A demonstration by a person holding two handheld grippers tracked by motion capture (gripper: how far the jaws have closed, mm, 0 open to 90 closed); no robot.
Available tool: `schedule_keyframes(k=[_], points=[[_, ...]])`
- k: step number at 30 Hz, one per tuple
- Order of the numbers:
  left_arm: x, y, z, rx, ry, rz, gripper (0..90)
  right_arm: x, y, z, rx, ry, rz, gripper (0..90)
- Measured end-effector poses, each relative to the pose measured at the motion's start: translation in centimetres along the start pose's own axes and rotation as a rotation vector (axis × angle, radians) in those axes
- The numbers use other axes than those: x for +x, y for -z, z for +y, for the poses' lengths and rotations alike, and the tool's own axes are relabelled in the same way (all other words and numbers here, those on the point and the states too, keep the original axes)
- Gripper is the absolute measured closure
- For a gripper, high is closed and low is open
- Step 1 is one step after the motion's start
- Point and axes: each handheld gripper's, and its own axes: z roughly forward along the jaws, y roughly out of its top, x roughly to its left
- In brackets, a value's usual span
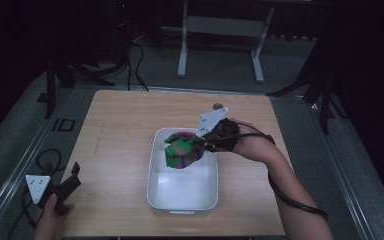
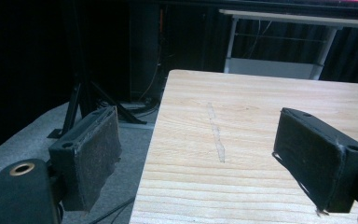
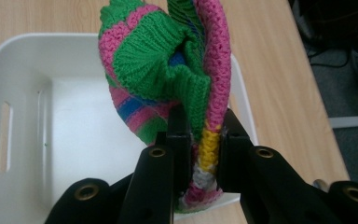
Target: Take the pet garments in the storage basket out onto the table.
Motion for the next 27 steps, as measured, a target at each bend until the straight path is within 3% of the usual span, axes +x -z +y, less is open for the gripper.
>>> schedule_keyframes(k=[4,10,18,27], points=[[0.0,0.0,0.0,0.001,0.001,0.000,15.1,-0.7,1.8,0.0,-0.045,-0.011,-0.020,78.8],[0.0,0.0,0.0,0.000,0.000,0.000,15.2,-1.2,4.1,-0.4,-0.059,-0.028,-0.060,78.7],[0.0,0.0,0.0,0.001,0.000,0.001,15.1,-1.7,6.5,-2.2,-0.020,-0.047,-0.107,78.7],[0.0,0.0,0.0,0.001,-0.003,0.003,15.1,-2.1,8.9,-6.1,0.013,-0.110,-0.150,78.6]])
